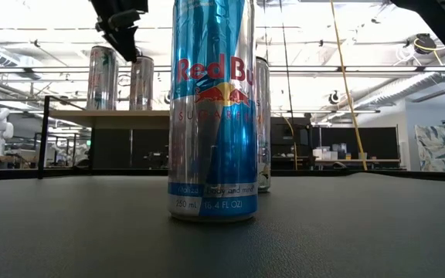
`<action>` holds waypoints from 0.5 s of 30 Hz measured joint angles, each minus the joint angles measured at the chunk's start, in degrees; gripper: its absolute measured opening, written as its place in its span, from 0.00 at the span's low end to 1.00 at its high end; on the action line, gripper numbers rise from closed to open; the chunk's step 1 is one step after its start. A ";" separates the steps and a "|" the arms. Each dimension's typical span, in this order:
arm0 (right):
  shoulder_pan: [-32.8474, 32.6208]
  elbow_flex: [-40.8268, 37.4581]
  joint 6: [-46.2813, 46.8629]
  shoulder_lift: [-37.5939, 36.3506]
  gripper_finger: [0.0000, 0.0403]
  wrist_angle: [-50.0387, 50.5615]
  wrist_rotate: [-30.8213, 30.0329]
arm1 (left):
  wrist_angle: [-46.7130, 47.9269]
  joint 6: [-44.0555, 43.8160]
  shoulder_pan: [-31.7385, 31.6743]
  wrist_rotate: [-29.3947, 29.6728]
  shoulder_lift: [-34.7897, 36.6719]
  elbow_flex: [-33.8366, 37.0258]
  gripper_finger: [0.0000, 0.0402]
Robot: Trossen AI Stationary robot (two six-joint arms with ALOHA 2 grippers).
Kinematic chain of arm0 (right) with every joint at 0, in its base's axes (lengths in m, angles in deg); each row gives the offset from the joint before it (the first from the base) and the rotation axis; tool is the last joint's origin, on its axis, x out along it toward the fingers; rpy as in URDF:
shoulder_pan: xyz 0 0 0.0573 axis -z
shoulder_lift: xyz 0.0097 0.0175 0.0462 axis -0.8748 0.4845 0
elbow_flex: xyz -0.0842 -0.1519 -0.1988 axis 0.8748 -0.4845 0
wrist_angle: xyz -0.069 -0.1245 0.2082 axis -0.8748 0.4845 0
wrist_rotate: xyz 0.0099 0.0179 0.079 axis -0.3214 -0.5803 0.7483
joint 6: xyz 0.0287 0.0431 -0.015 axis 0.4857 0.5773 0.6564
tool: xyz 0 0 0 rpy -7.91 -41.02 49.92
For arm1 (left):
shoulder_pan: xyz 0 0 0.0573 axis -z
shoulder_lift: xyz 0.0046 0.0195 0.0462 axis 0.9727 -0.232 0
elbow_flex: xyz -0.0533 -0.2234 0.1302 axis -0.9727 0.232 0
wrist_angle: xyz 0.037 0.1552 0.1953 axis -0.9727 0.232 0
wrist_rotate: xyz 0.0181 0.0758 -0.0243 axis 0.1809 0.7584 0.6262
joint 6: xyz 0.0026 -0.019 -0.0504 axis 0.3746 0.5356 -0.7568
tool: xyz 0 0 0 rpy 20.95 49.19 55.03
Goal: Place canned beverage on shelf
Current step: Adjust the white pink soda can on the shelf
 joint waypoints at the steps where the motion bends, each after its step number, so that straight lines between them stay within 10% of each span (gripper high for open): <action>1: 0.01 0.00 0.00 0.01 0.00 -0.01 0.01 | -0.34 0.14 0.16 -0.12 0.00 0.00 0.60; 15: 0.01 0.00 0.00 0.01 0.00 -0.20 0.01 | -1.43 3.16 -1.97 -1.64 -0.07 0.00 0.60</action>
